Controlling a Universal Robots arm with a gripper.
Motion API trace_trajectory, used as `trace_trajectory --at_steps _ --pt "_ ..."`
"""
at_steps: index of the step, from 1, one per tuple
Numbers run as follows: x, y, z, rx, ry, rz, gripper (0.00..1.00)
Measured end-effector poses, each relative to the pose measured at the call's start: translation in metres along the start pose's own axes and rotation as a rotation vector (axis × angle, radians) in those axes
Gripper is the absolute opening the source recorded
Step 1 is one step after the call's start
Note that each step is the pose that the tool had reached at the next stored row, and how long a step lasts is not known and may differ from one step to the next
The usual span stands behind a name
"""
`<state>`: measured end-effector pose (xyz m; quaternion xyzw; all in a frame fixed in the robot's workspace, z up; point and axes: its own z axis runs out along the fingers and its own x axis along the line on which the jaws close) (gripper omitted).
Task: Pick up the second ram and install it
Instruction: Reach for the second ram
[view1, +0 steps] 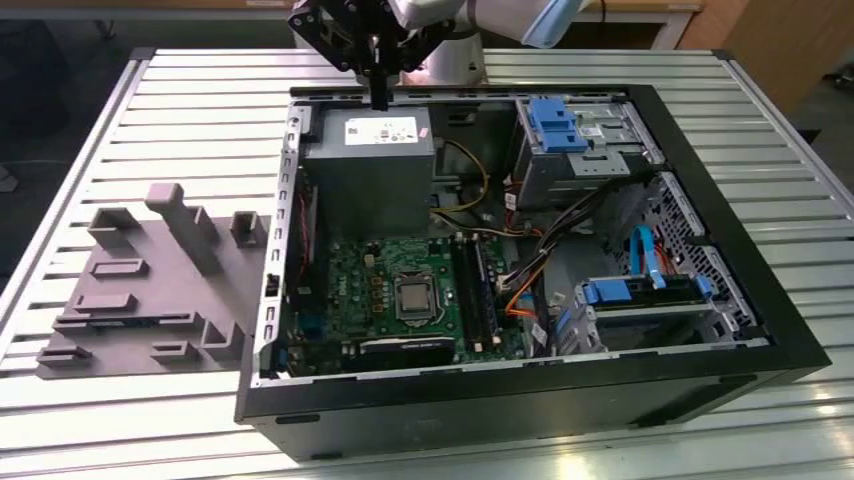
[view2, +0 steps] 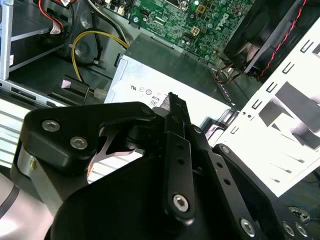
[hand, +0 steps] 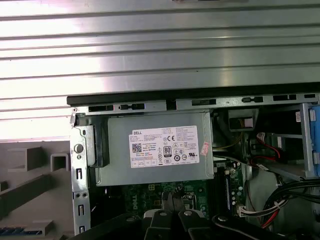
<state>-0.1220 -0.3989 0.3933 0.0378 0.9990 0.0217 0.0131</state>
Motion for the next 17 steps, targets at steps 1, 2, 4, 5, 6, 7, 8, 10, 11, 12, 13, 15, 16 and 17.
trace_trajectory --at_steps 1,2,4,5,6,7,8,10,11,12,13,15,16,17 --pt "0.0 0.0 0.0 0.0 0.0 0.0 0.11" --pt "0.0001 0.0 0.0 0.0001 0.0 0.0 0.11" --pt "0.0007 0.0 -0.0001 0.0002 0.0001 0.0 0.11" --pt "0.001 -0.0001 -0.0001 0.0001 0.0 0.0 0.11" --pt "0.0015 -0.0001 -0.0001 0.0001 0.0 0.0 0.11" --pt "0.0019 -0.0001 -0.0001 0.0001 0.0 0.0 0.11" --pt "0.0024 -0.0002 -0.0001 0.0 0.0 0.0 0.11" --pt "0.0036 -0.0003 -0.0001 0.0 0.0 0.0 0.11" --pt "0.0041 -0.0003 -0.0002 0.0001 0.0 0.0 0.11" --pt "0.0047 -0.0004 -0.0001 0.0 0.0 0.0 0.11" --pt "0.0053 -0.0004 -0.0002 0.0 0.0 0.0 0.11" --pt "0.0065 -0.0005 -0.0002 0.0 0.0 0.0 0.11" --pt "0.0071 -0.0005 -0.0002 0.0 0.0 0.0 0.11" --pt "0.0078 -0.0006 -0.0002 0.0001 0.0 0.0 0.11"
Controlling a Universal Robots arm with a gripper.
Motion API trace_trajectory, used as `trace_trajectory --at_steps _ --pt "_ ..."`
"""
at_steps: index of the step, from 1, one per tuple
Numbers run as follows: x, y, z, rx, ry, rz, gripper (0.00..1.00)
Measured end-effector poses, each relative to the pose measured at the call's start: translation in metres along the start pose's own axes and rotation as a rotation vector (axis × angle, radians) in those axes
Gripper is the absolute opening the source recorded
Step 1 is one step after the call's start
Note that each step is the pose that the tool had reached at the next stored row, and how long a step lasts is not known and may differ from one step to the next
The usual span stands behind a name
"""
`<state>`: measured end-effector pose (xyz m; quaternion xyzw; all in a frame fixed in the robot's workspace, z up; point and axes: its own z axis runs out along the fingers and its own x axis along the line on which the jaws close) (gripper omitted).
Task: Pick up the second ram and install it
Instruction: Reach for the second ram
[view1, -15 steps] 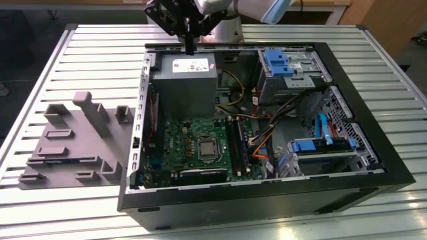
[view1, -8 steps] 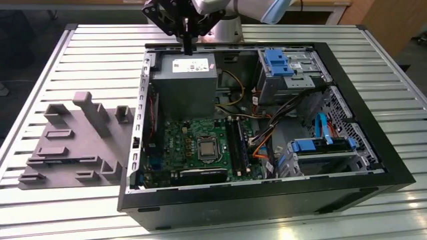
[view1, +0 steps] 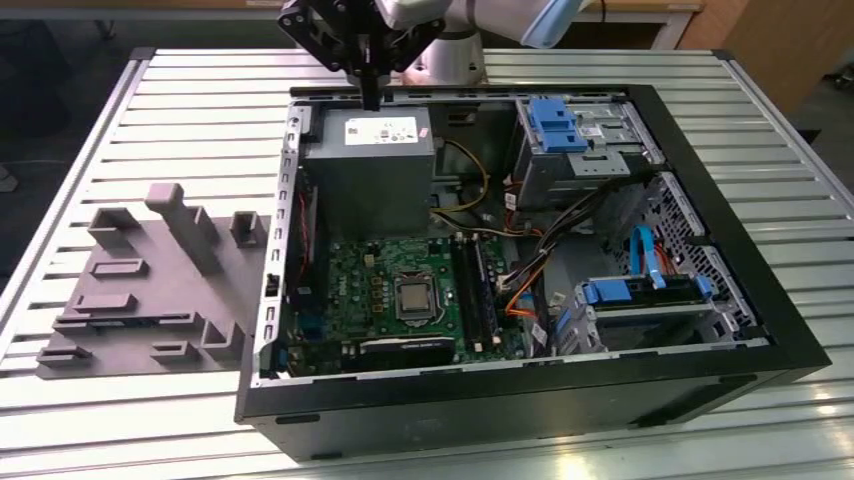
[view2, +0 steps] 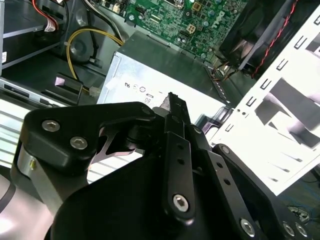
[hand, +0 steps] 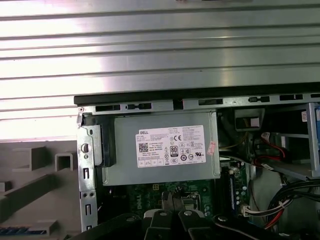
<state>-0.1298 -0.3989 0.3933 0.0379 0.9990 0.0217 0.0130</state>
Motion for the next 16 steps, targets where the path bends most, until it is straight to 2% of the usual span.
trace_trajectory --at_steps 16 --pt "0.0103 -0.0008 -0.0003 0.0 0.0 0.0 0.11"
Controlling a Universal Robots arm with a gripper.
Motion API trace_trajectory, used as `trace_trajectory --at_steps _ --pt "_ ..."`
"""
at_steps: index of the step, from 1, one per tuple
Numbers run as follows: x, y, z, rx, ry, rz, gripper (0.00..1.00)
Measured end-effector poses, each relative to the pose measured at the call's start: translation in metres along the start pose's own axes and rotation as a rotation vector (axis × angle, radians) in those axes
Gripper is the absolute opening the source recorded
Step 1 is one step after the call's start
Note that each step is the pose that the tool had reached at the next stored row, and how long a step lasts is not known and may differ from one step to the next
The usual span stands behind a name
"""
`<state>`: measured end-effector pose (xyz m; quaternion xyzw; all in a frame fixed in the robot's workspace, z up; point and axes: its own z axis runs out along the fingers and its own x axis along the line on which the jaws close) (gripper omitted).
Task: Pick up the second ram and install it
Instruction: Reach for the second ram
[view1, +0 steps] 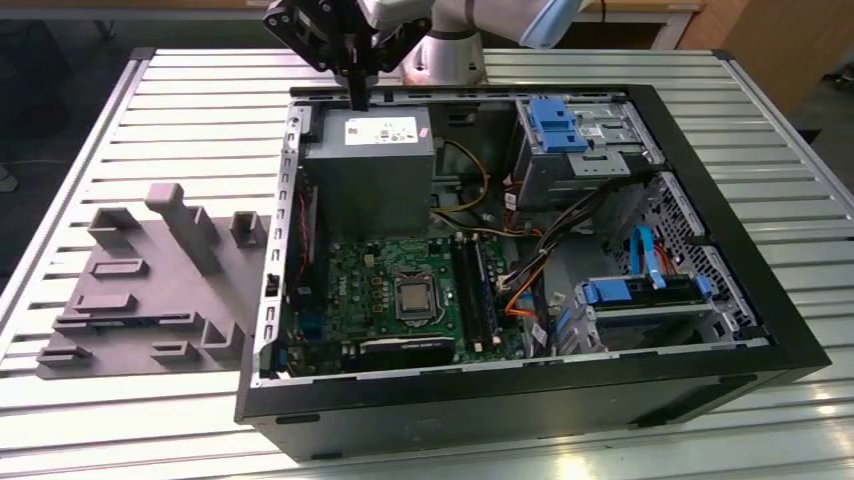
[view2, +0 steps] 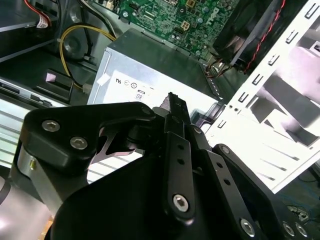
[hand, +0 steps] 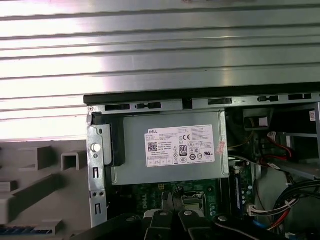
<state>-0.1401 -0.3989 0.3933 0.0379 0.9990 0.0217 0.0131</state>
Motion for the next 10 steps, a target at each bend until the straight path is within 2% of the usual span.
trace_trajectory --at_steps 10 --pt "0.0072 -0.0005 -0.0002 0.0 0.0 0.0 0.11"
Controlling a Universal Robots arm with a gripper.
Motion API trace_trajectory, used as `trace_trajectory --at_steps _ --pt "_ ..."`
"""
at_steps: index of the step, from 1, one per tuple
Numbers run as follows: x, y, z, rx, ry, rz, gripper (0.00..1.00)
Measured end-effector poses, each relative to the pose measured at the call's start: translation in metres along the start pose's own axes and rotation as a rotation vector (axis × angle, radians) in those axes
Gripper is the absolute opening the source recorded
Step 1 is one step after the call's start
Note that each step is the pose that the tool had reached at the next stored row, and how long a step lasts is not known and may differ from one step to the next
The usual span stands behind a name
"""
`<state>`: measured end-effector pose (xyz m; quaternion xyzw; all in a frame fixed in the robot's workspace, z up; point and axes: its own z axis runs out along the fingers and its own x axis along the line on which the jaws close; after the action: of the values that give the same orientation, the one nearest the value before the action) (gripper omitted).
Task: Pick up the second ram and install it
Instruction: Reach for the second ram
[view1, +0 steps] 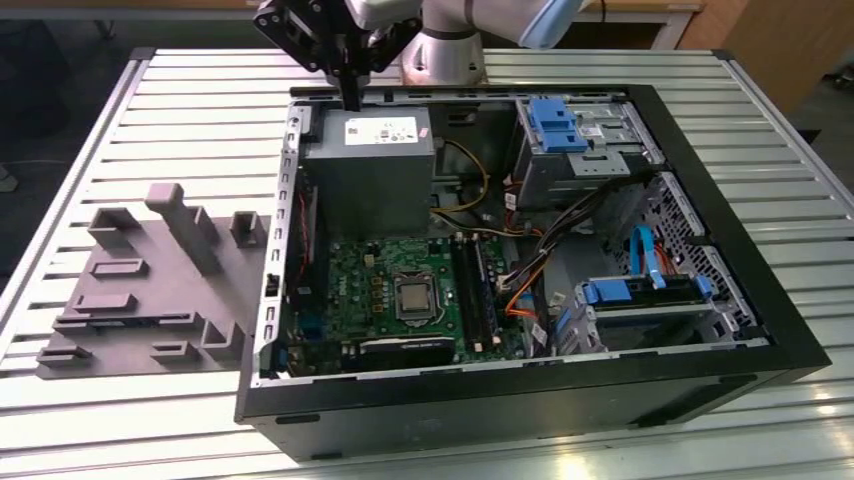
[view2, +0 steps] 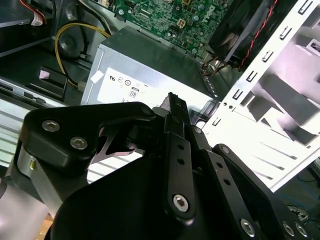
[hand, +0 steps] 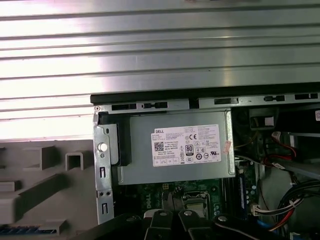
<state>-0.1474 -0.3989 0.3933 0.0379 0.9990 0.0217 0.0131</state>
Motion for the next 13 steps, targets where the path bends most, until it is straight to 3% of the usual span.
trace_trajectory --at_steps 13 --pt "0.0113 -0.0009 -0.0003 0.0 0.0 0.0 0.11"
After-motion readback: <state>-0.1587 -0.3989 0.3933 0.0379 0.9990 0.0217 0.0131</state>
